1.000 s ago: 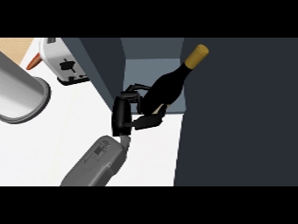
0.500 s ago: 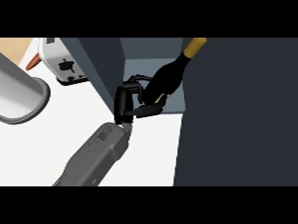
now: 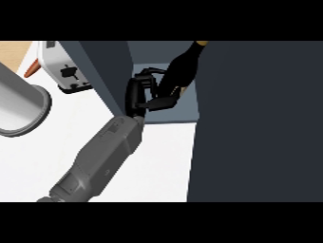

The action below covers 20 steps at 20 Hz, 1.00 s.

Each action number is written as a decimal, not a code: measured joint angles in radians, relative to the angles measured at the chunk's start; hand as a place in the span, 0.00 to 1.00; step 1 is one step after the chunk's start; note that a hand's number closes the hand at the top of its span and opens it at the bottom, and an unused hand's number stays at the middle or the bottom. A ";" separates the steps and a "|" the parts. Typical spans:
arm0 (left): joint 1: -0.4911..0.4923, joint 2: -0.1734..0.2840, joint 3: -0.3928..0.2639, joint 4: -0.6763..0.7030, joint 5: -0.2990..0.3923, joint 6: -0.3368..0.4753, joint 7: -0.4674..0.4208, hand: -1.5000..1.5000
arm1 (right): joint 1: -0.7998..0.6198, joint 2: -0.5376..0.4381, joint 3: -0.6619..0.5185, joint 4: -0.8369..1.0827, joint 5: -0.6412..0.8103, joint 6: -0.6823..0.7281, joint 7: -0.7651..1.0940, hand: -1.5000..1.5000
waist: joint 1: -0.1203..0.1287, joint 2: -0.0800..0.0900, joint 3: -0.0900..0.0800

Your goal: Pick up the wine, place it into the cabinet and close the cabinet

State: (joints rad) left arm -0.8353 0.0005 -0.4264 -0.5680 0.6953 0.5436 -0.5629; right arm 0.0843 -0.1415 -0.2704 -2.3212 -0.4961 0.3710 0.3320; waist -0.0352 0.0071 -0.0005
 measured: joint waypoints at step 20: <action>-0.127 0.000 -0.052 0.323 0.081 -0.015 -0.039 1.00 | -0.059 -0.010 0.045 0.004 -0.002 0.003 0.015 0.00 | -0.049 0.017 -0.001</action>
State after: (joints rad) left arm -0.9625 0.0001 -0.4783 -0.2452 0.7764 0.5289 -0.6020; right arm 0.0253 -0.1513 -0.2255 -2.3175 -0.4977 0.3742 0.3474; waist -0.0845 0.0244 -0.0018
